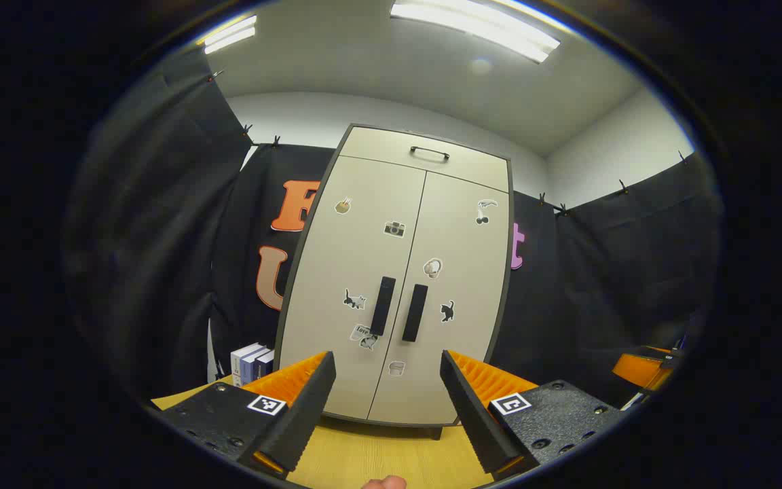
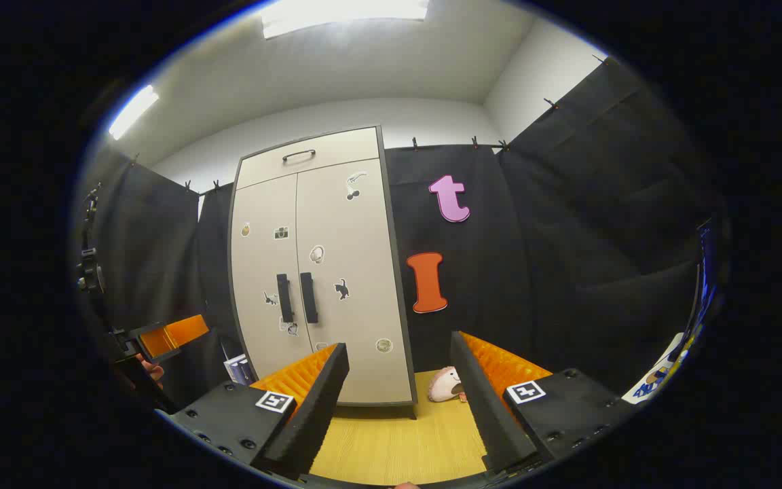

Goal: Open the right door of the double-door shoe cabinet with the right hand, and open the left door with the left hand.

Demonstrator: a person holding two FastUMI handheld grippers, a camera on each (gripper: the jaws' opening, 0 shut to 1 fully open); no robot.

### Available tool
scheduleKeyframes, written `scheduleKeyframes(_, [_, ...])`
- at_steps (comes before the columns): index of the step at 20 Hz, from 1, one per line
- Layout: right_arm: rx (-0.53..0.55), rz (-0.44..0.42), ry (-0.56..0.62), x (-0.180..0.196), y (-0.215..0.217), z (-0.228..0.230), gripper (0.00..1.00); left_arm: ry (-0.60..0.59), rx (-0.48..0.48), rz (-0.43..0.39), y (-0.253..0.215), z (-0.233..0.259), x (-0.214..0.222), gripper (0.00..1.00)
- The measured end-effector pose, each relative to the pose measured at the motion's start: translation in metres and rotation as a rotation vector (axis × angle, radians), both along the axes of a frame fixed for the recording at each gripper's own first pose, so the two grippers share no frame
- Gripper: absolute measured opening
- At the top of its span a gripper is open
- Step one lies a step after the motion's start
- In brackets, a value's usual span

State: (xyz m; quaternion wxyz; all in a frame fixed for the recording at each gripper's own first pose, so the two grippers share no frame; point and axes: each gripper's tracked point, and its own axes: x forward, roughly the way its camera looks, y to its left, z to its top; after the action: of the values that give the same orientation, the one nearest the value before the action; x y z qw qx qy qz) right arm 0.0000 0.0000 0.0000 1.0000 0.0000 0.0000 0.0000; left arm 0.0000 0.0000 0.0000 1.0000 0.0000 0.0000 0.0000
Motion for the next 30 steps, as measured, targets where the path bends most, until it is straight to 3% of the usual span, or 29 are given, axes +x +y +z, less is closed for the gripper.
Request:
scheduleKeyframes(11, [0.013,0.007,0.027,0.013,0.002,-0.015,0.98,0.030,0.008,0.031,0.011,-0.009,0.008,0.95])
scheduleKeyframes(12, [0.011,0.008,0.032,0.016,0.003,-0.017,0.89,0.028,0.008,0.037,0.014,-0.009,0.009,0.94])
scheduleKeyframes(13, [0.008,0.006,0.035,0.018,0.004,-0.019,0.89,0.027,0.007,0.042,0.018,-0.009,0.010,0.94])
scheduleKeyframes(14, [0.007,0.003,0.037,0.021,0.004,-0.021,0.98,0.026,0.005,0.046,0.021,-0.009,0.011,0.94])
scheduleKeyframes(16, [0.014,0.003,0.042,0.025,0.009,-0.024,0.98,0.020,0.000,0.051,0.027,-0.007,0.012,0.94])
scheduleKeyframes(17, [0.022,0.007,0.045,0.026,0.012,-0.025,0.89,0.017,-0.001,0.051,0.030,-0.007,0.012,0.94])
scheduleKeyframes(18, [0.029,0.013,0.047,0.029,0.017,-0.027,0.89,0.013,0.001,0.051,0.033,-0.006,0.013,0.94])
scheduleKeyframes(19, [0.033,0.019,0.048,0.030,0.021,-0.028,0.98,0.010,0.006,0.050,0.037,-0.004,0.014,0.94])
scheduleKeyframes(21, [0.023,0.005,0.059,0.034,0.026,-0.034,0.98,0.013,0.017,0.048,0.045,-0.005,0.016,0.95])
scheduleKeyframes(26, [0.016,-0.087,0.050,0.046,0.043,-0.042,0.98,0.033,0.027,-0.022,0.060,-0.010,0.021,0.95])
scheduleKeyframes(27, [0.019,-0.096,0.056,0.049,0.049,-0.045,0.88,0.035,0.020,-0.031,0.066,-0.012,0.020,0.95])
scheduleKeyframes(29, [0.018,-0.091,0.061,0.061,0.067,-0.050,0.88,0.058,-0.014,-0.053,0.075,-0.021,0.018,0.94])
scheduleKeyframes(30, [0.011,-0.082,0.060,0.069,0.076,-0.048,0.98,0.070,-0.035,-0.063,0.079,-0.026,0.018,0.95])
